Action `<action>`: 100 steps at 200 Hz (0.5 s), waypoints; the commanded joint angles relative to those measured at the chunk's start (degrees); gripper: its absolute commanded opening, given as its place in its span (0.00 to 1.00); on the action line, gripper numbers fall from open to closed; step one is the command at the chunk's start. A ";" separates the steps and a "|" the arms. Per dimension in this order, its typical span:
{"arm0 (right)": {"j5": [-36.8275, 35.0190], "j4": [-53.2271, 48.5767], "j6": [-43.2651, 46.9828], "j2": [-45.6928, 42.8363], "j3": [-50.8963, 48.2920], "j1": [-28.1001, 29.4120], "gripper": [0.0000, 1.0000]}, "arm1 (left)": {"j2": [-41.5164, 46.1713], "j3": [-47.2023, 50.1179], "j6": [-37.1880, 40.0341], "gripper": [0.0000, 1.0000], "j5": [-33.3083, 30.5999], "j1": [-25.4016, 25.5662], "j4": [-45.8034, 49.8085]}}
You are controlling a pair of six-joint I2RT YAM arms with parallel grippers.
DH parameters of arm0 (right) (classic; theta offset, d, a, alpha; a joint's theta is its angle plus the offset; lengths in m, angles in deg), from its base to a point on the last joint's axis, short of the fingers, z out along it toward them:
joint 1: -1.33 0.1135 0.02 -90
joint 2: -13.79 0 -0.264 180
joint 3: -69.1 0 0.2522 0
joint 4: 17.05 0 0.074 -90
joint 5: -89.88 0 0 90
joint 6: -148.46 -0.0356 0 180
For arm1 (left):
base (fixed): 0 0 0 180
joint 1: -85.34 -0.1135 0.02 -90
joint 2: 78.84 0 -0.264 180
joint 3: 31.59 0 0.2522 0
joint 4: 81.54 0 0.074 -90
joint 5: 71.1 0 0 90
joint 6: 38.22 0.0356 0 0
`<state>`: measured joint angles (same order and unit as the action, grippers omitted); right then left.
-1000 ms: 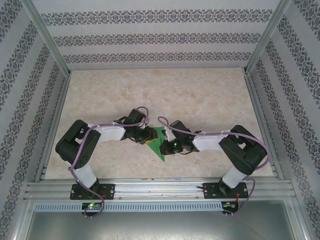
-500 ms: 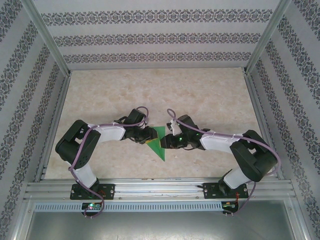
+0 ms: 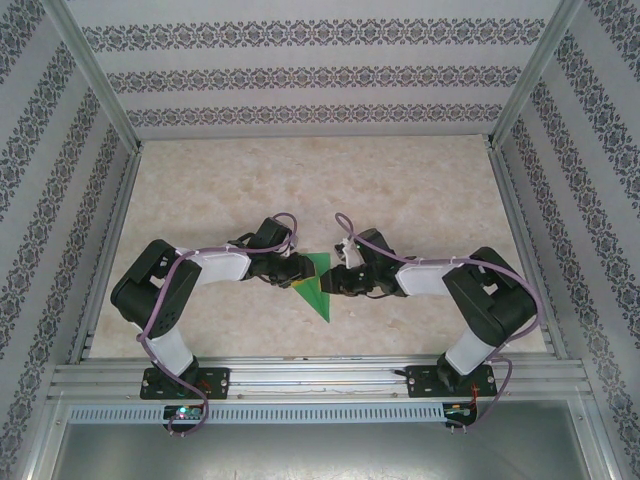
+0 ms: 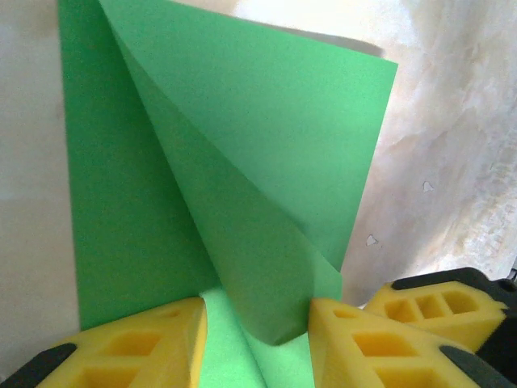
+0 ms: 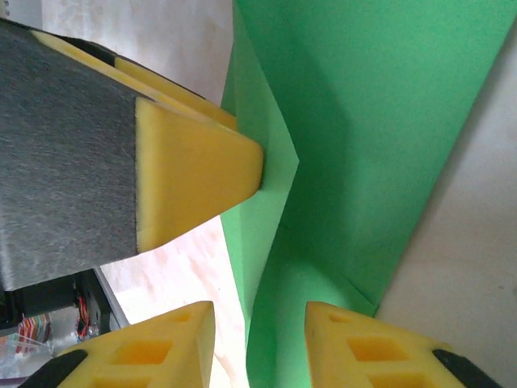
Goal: Fold a paper plane with a square sheet of paper (fold left side to right side)
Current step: Fourth fold the wing at the center of the table.
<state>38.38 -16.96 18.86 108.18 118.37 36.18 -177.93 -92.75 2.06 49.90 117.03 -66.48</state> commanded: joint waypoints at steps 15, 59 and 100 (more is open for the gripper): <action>1.49 4.21 -1.76 1.66 0.87 1.52 0.34 | -1.19 -0.75 1.30 0.39 -2.47 0.66 3.30; 0.83 3.93 -1.80 1.70 0.73 1.70 0.25 | -0.98 -0.73 1.23 0.39 -2.62 0.67 3.44; -0.50 2.45 -1.30 0.47 -0.08 0.99 0.12 | -0.76 -0.72 1.46 0.39 -2.84 0.66 3.73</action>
<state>38.49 -14.30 16.85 109.27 118.37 37.47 -177.93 -92.77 2.08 49.68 117.11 -66.46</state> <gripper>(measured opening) 0.159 0.394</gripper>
